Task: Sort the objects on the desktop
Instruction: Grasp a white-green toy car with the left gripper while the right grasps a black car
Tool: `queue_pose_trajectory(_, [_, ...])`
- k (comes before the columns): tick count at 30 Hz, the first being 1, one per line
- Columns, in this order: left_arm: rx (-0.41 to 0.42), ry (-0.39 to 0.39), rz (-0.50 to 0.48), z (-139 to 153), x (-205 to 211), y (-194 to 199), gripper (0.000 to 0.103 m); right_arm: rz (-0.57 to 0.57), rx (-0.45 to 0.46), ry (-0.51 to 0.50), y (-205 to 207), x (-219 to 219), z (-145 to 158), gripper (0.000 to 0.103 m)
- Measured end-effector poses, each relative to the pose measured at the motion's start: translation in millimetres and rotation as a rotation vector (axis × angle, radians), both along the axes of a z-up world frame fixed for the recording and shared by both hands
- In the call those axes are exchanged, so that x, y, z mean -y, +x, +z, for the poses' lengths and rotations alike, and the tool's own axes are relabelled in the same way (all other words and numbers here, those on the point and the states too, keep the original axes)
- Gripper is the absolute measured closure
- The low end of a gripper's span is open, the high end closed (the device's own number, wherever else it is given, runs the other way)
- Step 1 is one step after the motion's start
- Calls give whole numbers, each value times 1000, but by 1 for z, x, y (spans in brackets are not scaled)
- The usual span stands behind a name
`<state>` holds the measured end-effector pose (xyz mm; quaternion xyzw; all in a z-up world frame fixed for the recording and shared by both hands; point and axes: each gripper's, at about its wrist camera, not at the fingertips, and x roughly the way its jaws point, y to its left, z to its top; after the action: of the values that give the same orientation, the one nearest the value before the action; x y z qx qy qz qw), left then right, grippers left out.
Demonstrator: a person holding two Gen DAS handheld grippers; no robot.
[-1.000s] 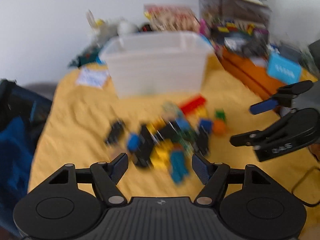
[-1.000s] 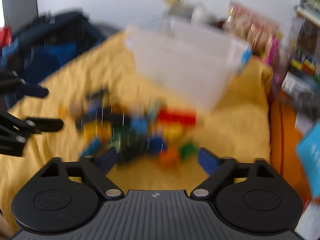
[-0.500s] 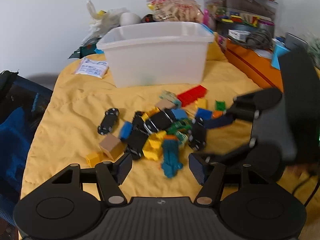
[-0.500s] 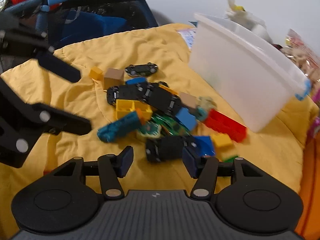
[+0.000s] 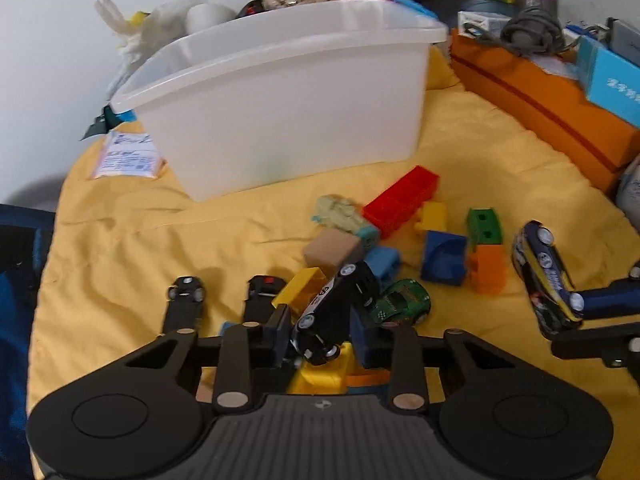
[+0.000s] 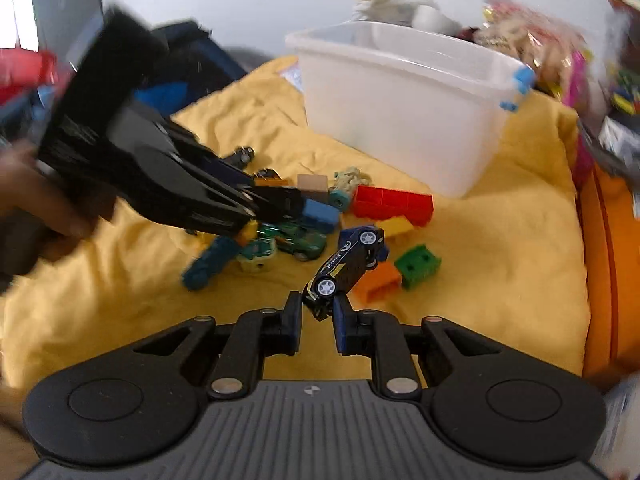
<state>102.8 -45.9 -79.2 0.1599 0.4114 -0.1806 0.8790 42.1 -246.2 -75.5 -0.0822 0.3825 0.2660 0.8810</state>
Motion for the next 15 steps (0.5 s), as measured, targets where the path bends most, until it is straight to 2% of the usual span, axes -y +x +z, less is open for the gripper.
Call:
queue_pose_trajectory(2, [-7,-54,-12,4,-4,-8,87,-21,-21,18,-5,6,1,84])
queue_pose_trajectory(3, [3,-60,-18,6,-6,-15,86,-27,-31,21,-6,6,0,84])
queue_pose_trajectory(6, [70,-27,-18,18,-14,-48,86,-38,-70,52,-5,6,-3,84])
queue_pose_trajectory(10, [101,2,34,30,-36,-90,86,-10,-110,110,-6,2,-1,84])
queue_pose_trajectory(12, [125,41,76,35,-48,-110,86,17,-148,148,-8,-3,-2,84])
queue_pose_trajectory(15, [159,171,117,28,-57,-132,86,72,-207,216,-14,-11,-6,84])
